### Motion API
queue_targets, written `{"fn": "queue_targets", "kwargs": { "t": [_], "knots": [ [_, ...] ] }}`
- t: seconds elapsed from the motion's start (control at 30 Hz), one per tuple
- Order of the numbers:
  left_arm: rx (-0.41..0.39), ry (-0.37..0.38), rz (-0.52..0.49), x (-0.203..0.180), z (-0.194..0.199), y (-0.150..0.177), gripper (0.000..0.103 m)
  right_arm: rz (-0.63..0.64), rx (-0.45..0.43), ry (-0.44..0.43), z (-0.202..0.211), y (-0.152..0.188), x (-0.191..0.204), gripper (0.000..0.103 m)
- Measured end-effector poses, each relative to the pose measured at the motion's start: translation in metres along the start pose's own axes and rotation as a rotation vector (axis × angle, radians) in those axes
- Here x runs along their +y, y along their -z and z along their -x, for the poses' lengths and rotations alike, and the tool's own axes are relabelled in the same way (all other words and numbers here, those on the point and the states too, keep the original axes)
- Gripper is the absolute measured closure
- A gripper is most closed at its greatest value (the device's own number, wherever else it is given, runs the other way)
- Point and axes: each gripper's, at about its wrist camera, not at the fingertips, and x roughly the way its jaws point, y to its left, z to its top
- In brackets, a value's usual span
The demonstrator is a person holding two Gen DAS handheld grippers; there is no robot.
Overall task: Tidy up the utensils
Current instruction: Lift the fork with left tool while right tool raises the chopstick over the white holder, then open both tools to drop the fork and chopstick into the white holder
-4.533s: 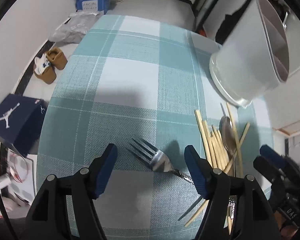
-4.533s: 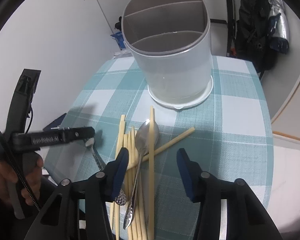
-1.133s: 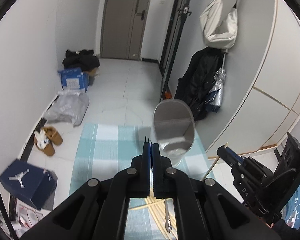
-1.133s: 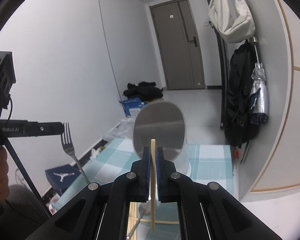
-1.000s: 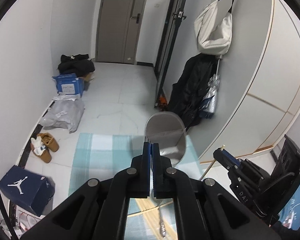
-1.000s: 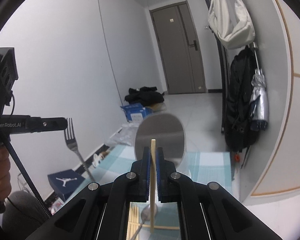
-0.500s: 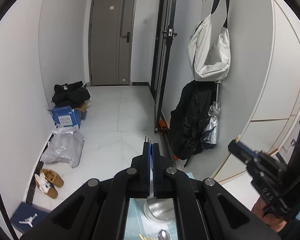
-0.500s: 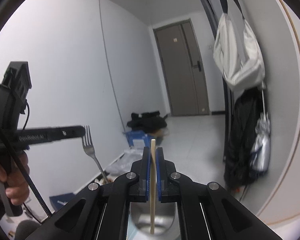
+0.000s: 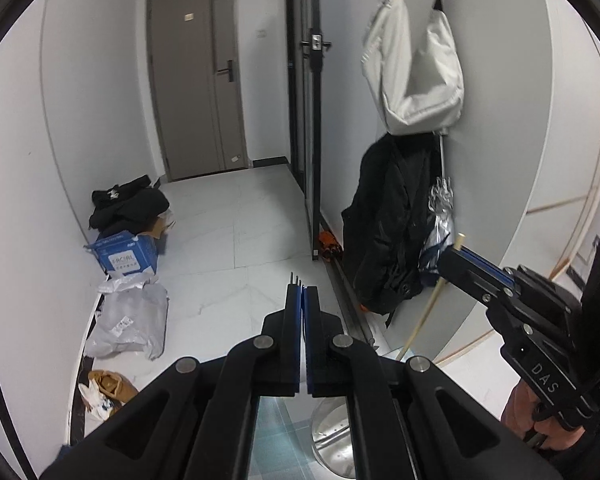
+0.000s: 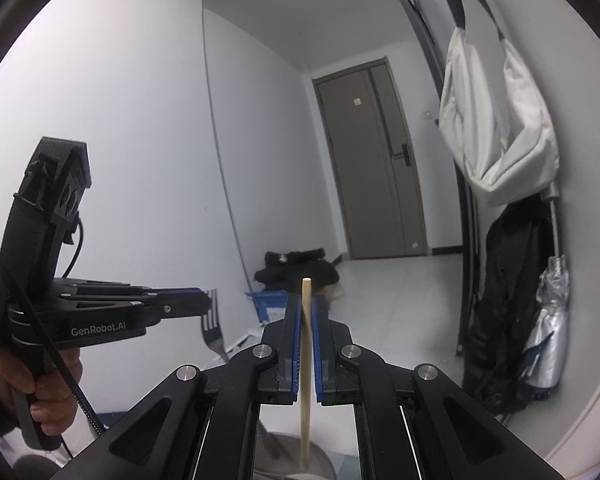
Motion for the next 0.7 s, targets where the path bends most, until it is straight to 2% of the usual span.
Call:
{"fn": "queue_targets", "kwargs": {
  "t": [0.23,0.4,0.57,0.7],
  "knots": [
    [-0.055,0.045,-0.138,-0.013,-0.008,0.008,0.103,-0.002,0.038,-0.014,-0.011,0.015,-0.008,0.099],
    [-0.061,0.077,-0.229,-0.021,-0.007,0.014,0.103,-0.016,0.064,-0.015,-0.016,0.027,-0.014,0.098],
    [-0.029,0.102,-0.22,-0.018,-0.013,0.02,0.103,-0.032,0.11,-0.043,-0.022,0.042,-0.016,0.098],
    [0.016,0.093,-0.11,0.001,-0.017,0.025,0.103,-0.03,0.183,-0.088,-0.032,0.054,-0.014,0.096]
  ]
}}
